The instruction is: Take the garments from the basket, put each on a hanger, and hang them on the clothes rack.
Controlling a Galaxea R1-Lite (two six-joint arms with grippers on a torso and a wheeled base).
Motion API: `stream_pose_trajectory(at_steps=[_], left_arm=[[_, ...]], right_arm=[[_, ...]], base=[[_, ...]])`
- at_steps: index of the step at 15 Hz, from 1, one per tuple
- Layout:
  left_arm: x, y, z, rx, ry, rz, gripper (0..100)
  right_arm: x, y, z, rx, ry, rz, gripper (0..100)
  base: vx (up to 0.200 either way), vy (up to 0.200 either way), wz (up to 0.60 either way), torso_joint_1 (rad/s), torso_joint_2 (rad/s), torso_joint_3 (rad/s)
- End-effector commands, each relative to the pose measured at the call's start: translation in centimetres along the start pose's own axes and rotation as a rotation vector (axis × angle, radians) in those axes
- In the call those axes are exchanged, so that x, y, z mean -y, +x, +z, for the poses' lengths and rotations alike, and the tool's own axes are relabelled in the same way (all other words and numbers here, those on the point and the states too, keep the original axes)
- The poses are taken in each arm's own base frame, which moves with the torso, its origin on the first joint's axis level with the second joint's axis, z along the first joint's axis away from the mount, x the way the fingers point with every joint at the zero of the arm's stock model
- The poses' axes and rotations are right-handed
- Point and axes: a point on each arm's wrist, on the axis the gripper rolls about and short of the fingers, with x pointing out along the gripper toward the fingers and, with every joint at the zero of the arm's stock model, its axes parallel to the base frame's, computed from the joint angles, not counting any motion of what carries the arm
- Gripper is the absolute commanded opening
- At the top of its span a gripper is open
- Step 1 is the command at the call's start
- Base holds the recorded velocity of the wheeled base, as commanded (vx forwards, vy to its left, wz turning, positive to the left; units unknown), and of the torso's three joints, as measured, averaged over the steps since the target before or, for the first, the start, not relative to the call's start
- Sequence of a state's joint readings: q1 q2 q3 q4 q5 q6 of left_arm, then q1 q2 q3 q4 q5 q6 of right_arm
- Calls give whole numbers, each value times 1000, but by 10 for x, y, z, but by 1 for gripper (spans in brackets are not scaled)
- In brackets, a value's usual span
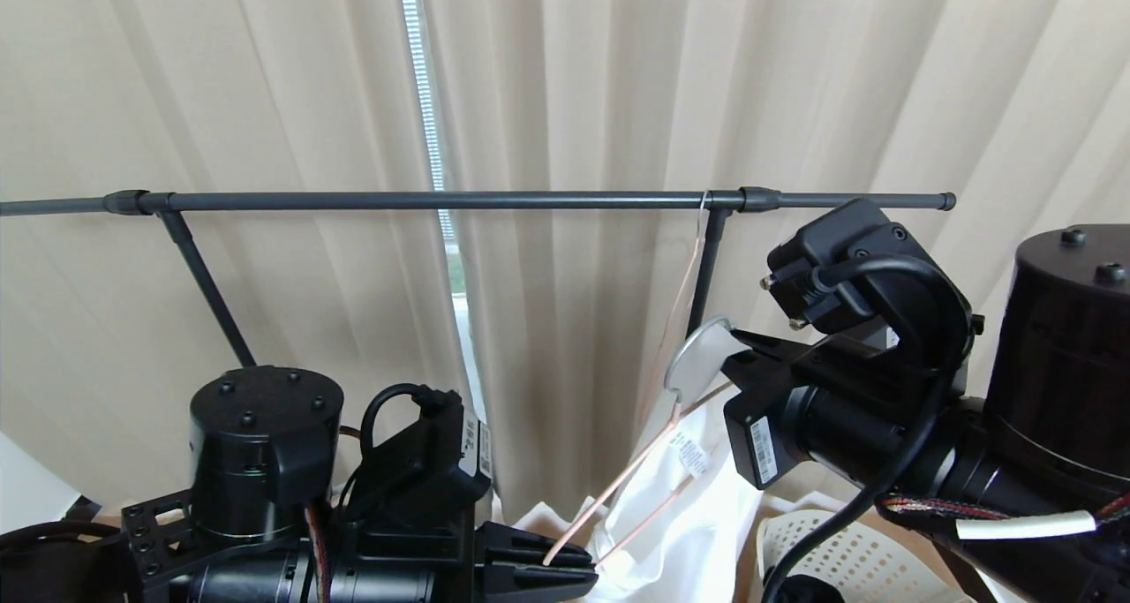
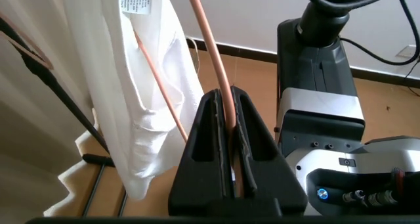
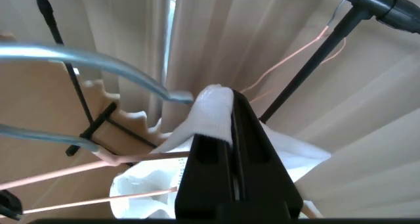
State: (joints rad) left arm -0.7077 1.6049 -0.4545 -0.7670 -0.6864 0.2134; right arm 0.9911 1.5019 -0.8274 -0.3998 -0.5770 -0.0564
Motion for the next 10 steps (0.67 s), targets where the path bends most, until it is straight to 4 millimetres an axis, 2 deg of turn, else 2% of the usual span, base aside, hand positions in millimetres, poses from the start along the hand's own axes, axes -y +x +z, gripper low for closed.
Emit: stream_pose_trajectory(at_steps=[1,5,10], left_arm=[[-2,-4,0,18,9,20,0],[-1,-12,-2,64,44,49,0],[0,-29,-13,126,84,118,0]], right_arm=[[-6,-3,5,17,18,28,0],[-7,-2,17,51,102,31,0],[-3,1,20,57,118,17,0]], base=[[0,0,0,0,0,0],[0,0,0,0,0,0],[0,0,0,0,0,0]])
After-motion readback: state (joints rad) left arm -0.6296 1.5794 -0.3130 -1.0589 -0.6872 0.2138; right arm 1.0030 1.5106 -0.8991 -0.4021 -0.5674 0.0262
